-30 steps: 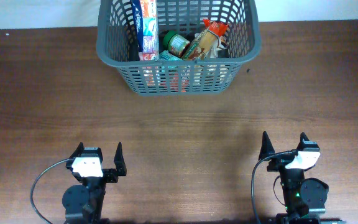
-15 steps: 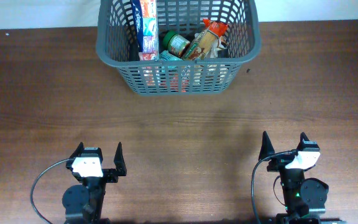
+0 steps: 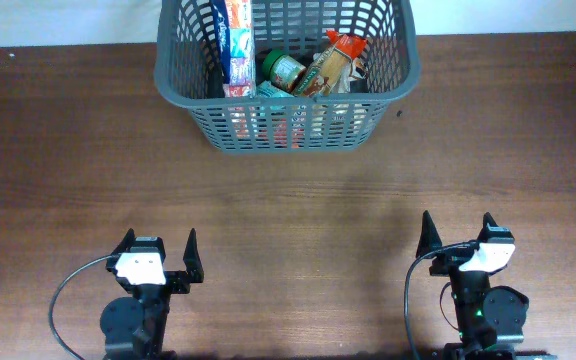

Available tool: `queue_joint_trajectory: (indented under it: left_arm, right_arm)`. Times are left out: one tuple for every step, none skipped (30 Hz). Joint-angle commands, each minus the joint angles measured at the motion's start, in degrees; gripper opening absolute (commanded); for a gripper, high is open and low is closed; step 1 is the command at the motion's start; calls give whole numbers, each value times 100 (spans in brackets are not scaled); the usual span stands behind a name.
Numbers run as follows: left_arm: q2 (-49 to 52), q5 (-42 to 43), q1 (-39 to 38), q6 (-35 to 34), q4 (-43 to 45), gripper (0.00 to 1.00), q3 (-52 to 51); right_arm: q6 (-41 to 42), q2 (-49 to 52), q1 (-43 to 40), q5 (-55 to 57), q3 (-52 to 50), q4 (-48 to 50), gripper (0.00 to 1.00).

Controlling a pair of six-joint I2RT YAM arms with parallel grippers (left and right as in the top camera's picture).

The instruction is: Pack container

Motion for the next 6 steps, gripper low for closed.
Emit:
queue_joint_trajectory:
  left_arm:
    - [-55, -2, 39, 90, 15, 99, -42]
    - [-55, -2, 39, 90, 15, 99, -42]
    - [-55, -2, 39, 90, 13, 99, -42]
    - [-55, -2, 39, 90, 13, 99, -42]
    - [-55, 0, 39, 90, 13, 99, -42]
    - [-55, -2, 39, 90, 15, 99, -42]
  right_arm:
    - [-2, -70, 52, -28, -26, -42, 99]
    - [-2, -70, 52, -28, -26, -42, 99]
    - [-2, -70, 52, -28, -26, -42, 99]
    - [-2, -70, 52, -28, -26, -42, 99]
    - [-2, -70, 52, -28, -26, -42, 99]
    - [-2, -70, 52, -28, -26, -42, 99]
